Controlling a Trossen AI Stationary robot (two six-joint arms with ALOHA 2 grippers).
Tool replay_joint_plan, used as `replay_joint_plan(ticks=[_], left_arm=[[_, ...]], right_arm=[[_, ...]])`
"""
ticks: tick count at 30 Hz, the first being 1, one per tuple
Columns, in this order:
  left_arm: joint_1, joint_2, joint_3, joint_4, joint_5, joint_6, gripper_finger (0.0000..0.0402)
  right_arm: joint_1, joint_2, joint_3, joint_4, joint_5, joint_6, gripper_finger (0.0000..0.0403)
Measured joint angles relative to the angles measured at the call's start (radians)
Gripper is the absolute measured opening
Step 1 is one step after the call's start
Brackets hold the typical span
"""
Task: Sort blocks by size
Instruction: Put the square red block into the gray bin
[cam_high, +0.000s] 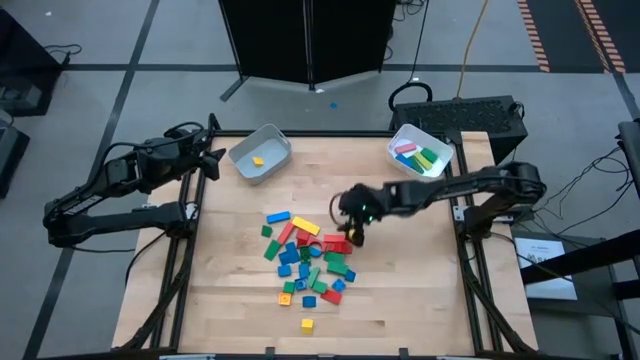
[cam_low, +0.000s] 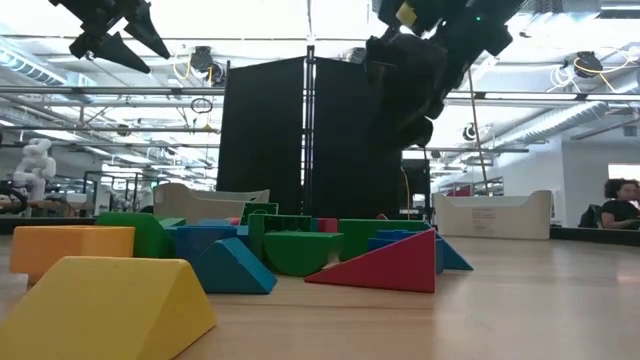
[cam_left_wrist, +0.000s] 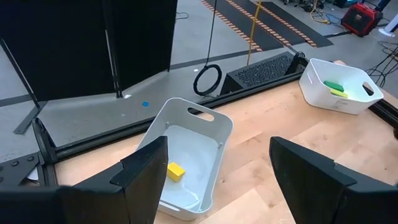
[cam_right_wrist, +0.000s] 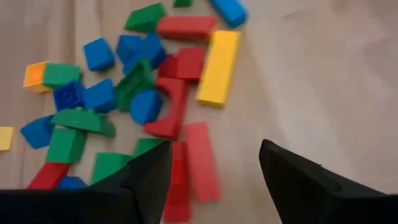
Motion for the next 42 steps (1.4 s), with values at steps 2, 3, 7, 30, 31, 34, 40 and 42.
replay_joint_plan(ticks=[2,3,7,30,31,34,40,42], left_arm=[[0.0,0.0,0.0,0.0,0.001,0.0,0.0281],[0.0,0.0,0.0,0.0,0.001,0.0,0.0281],[0.0,0.0,0.0,0.0,0.005,0.0,0.0281],[0.0,0.0,0.0,-0.014,0.052,0.0,0.0281],[0.0,0.0,0.0,-0.014,0.052,0.001,0.0281],[0.0,0.0,0.0,-0.014,0.052,0.001,0.0281],[0.0,0.0,0.0,-0.014,0.052,0.001,0.0281],[0.0,0.0,0.0,-0.014,0.052,0.001,0.0281]], right_arm=[[0.032,0.03,0.0,0.02,0.001,0.03,0.0233],[0.044,0.044,0.0,0.025,-0.002,0.037,0.0235],[0.077,0.095,0.0,0.061,0.002,0.044,0.0248],[0.149,0.262,0.002,0.078,0.063,0.152,0.0158],[0.149,0.262,0.002,0.076,0.063,0.158,0.0135],[0.148,0.262,0.002,0.071,0.063,0.19,0.0117],[0.148,0.239,0.014,0.044,0.063,0.24,0.0117],[0.144,0.219,0.036,0.006,0.076,0.225,0.0117]])
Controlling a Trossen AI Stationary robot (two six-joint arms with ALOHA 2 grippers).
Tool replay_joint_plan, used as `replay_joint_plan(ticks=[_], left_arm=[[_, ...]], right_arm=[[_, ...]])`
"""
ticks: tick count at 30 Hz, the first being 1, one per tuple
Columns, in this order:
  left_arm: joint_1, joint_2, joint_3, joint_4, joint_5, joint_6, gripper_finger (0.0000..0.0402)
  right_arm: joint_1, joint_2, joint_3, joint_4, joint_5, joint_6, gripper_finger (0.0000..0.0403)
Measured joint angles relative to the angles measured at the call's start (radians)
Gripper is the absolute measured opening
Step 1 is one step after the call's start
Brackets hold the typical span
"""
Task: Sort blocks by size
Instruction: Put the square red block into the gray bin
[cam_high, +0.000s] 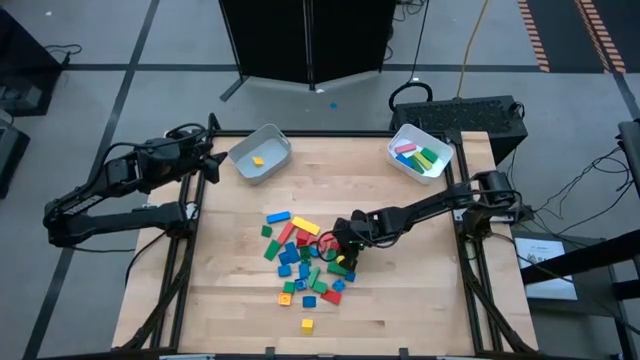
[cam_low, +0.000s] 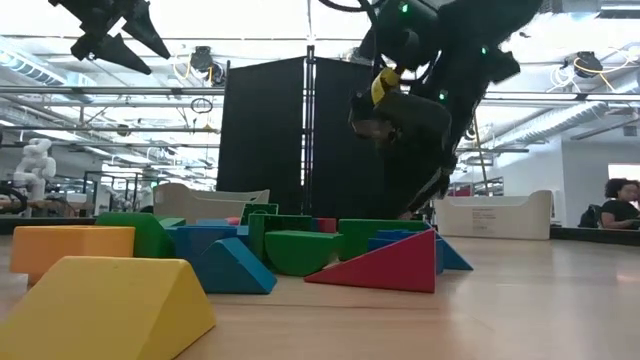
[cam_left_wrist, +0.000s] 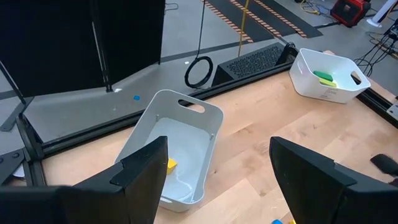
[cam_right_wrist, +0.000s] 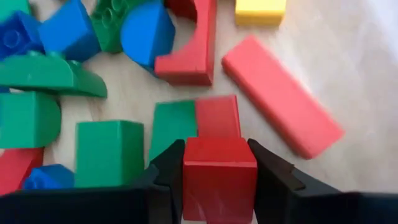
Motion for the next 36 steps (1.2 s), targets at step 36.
replay_joint_plan(ticks=[36], left_arm=[[0.0,0.0,0.0,-0.027,-0.001,0.0,0.0281]], right_arm=[[-0.455,0.753,1.234,-0.02,0.018,-0.059,0.0117]])
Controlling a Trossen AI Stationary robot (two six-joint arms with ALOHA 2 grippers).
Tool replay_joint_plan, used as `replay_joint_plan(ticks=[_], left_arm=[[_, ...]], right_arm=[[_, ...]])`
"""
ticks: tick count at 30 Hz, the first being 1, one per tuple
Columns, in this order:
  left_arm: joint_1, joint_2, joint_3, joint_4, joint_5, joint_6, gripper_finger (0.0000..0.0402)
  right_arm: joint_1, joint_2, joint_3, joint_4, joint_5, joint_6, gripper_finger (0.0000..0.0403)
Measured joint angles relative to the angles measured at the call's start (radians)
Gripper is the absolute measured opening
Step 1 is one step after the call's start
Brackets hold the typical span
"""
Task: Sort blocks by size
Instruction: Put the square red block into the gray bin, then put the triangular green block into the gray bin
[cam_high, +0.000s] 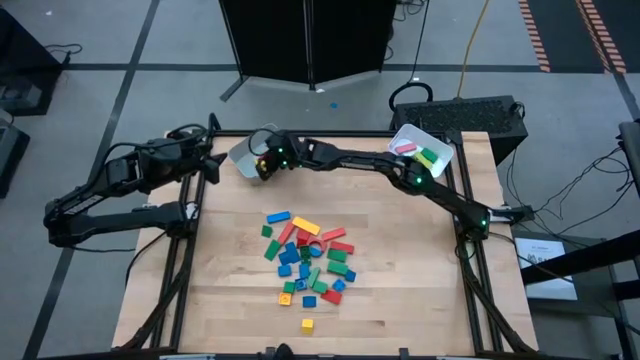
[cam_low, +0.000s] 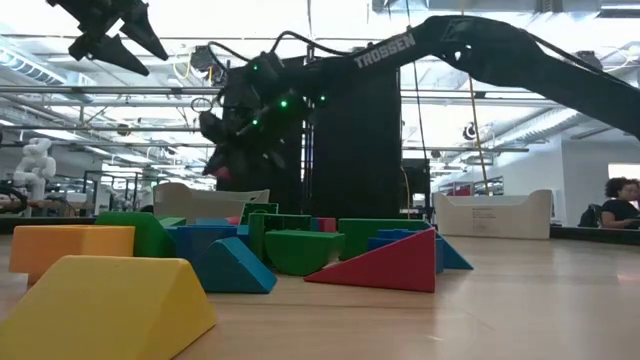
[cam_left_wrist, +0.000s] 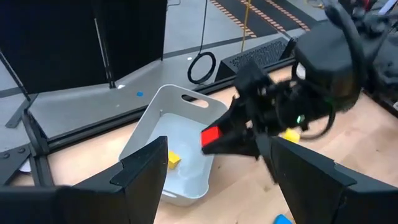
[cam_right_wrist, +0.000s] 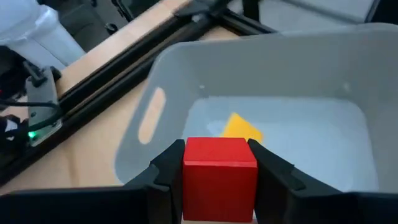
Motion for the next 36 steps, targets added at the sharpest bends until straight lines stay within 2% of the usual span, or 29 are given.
replay_joint_plan(ticks=[3,9,12,15,18,21,24,27,32,34,36], left_arm=[[0.0,0.0,0.0,-0.013,0.0,0.0,0.0281],[0.0,0.0,0.0,-0.02,0.0,0.001,0.0281],[0.0,0.0,0.0,-0.028,0.015,0.007,0.0281],[0.0,0.0,0.0,-0.055,0.082,0.018,0.0281],[0.0,0.0,-0.025,-0.052,0.191,0.053,0.0281],[0.0,0.011,-0.07,-0.055,0.265,0.069,0.0281],[0.0,0.025,-0.136,-0.037,0.288,0.052,0.0281],[-0.002,0.045,-0.218,0.049,0.334,0.033,0.0281],[-0.045,0.092,-0.361,0.248,0.439,-0.057,0.0281],[-0.078,0.117,-0.398,0.306,0.417,-0.094,0.0281],[-0.116,0.149,-0.419,0.327,0.351,-0.138,0.0281]], right_arm=[[-0.02,-0.002,0.0,-0.022,-0.023,0.008,0.0124],[-0.055,-0.009,0.001,0.01,-0.038,0.044,0.027],[-0.077,-0.014,0.0,0.015,-0.107,0.107,0.0296],[-0.097,-0.039,0.0,0.024,-0.21,0.108,0.0288],[-0.104,-0.118,0.0,0.004,-0.305,0.013,0.0265],[-0.103,-0.264,0.0,-0.093,-0.332,-0.125,0.0243],[-0.1,-0.435,0.007,-0.233,-0.336,-0.284,0.0227],[-0.092,-0.539,0.006,-0.42,-0.3,-0.377,0.0216],[-0.054,-0.627,-0.004,-0.625,-0.148,-0.429,0.0212],[-0.049,-0.668,0.001,-0.672,-0.106,-0.43,0.0212],[-0.051,-0.687,0.005,-0.708,-0.085,-0.43,0.0212]])
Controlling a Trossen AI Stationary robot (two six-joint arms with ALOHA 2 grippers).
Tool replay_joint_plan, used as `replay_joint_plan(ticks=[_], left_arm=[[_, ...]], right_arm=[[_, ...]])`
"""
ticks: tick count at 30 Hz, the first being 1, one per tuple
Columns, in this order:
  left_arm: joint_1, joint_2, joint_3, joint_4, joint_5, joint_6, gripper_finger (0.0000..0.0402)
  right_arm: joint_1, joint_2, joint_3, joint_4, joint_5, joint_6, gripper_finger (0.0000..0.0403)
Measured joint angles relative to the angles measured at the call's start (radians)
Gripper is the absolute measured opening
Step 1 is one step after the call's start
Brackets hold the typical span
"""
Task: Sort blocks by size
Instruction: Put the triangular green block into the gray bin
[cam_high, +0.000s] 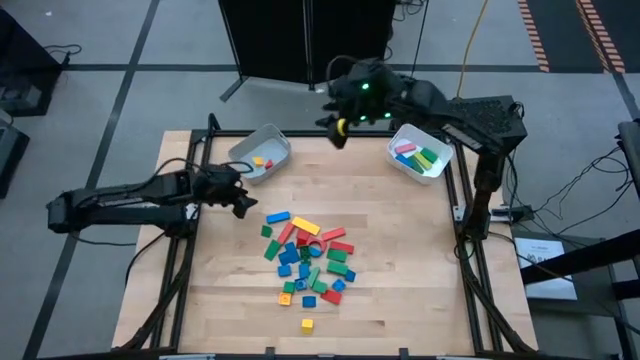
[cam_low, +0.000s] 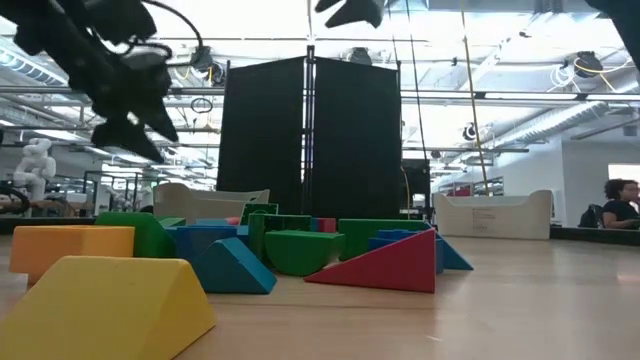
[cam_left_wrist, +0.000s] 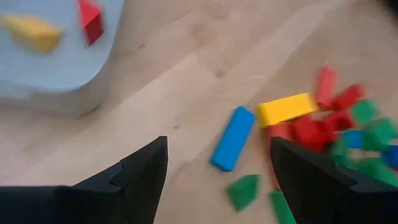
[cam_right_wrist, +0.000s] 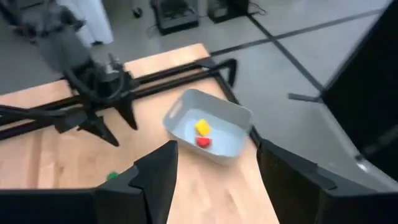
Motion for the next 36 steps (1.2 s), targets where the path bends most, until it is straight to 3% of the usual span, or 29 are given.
replay_joint_plan(ticks=[11,14,19,27,32,36], left_arm=[[-0.331,0.218,-0.002,0.108,-0.275,-0.255,0.0281],[-0.398,0.243,0.0,0.099,-0.345,-0.315,0.0281],[-0.444,0.117,0.106,-0.029,-0.451,-0.307,0.0281],[-0.445,-0.107,0.312,-0.253,-0.672,-0.256,0.0281],[-0.445,-0.162,0.359,-0.279,-0.752,-0.246,0.0281],[-0.445,-0.19,0.366,-0.281,-0.784,-0.247,0.0281]], right_arm=[[0.004,0.004,-0.004,-0.133,-0.011,0.011,0.0212],[0.044,0.009,-0.005,-0.198,-0.068,-0.093,0.0212],[0.136,0.033,-0.004,-0.249,-0.165,-0.192,0.0212],[0.221,0.22,-0.004,0.042,-0.261,-0.338,0.0212],[0.235,0.39,-0.005,0.216,-0.405,-0.363,0.0212],[0.247,0.5,-0.005,0.333,-0.429,-0.363,0.0212]])
